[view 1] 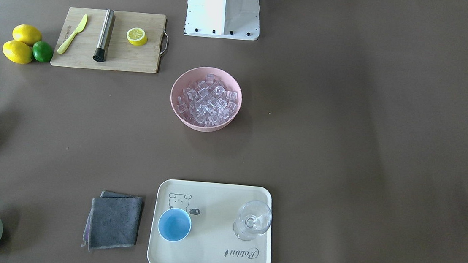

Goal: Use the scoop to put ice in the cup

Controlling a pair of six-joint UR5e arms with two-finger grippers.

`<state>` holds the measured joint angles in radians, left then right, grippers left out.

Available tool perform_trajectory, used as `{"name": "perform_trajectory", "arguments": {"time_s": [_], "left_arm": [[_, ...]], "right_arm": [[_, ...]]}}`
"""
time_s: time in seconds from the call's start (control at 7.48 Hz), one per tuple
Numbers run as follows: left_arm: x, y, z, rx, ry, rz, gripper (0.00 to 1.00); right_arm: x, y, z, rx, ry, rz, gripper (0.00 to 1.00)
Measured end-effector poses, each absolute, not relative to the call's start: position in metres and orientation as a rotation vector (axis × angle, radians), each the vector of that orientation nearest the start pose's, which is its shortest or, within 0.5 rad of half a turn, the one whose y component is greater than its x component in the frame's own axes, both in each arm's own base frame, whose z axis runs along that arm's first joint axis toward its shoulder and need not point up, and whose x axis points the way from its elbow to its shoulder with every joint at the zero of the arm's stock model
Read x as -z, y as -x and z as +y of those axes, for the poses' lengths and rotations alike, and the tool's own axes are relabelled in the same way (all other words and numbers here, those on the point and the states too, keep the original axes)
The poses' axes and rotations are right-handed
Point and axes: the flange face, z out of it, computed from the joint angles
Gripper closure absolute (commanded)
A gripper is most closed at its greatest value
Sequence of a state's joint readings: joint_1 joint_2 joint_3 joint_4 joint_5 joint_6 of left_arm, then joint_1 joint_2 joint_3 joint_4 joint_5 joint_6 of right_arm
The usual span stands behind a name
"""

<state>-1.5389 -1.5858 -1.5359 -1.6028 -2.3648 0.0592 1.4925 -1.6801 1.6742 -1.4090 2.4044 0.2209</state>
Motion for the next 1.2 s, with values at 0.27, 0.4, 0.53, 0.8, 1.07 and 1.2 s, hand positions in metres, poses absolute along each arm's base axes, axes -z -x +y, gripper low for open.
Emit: {"name": "perform_trajectory", "arguments": {"time_s": [0.27,0.4,0.53,0.8,1.07,1.2], "left_arm": [[-0.660,0.040,-0.506,-0.106,-0.025,0.795,0.02],[-0.659,0.039,-0.507,-0.110,-0.027,0.795,0.02],[-0.657,0.038,-0.509,-0.114,-0.031,0.795,0.02],[-0.642,0.008,-0.524,-0.179,-0.036,0.796,0.02],[-0.608,-0.059,-0.549,-0.314,-0.050,0.803,0.02],[-0.590,-0.091,-0.559,-0.377,-0.064,0.808,0.02]], "right_arm": [[-0.647,0.025,-0.451,-0.121,0.002,-0.872,0.00],[-0.650,0.049,-0.448,-0.131,0.020,-0.871,0.00],[-0.651,0.069,-0.446,-0.132,0.033,-0.862,0.00],[-0.654,0.101,-0.443,-0.115,0.059,-0.836,0.00],[-0.657,0.119,-0.444,-0.091,0.074,-0.823,0.00],[-0.658,0.131,-0.450,-0.075,0.081,-0.822,0.00]]}}
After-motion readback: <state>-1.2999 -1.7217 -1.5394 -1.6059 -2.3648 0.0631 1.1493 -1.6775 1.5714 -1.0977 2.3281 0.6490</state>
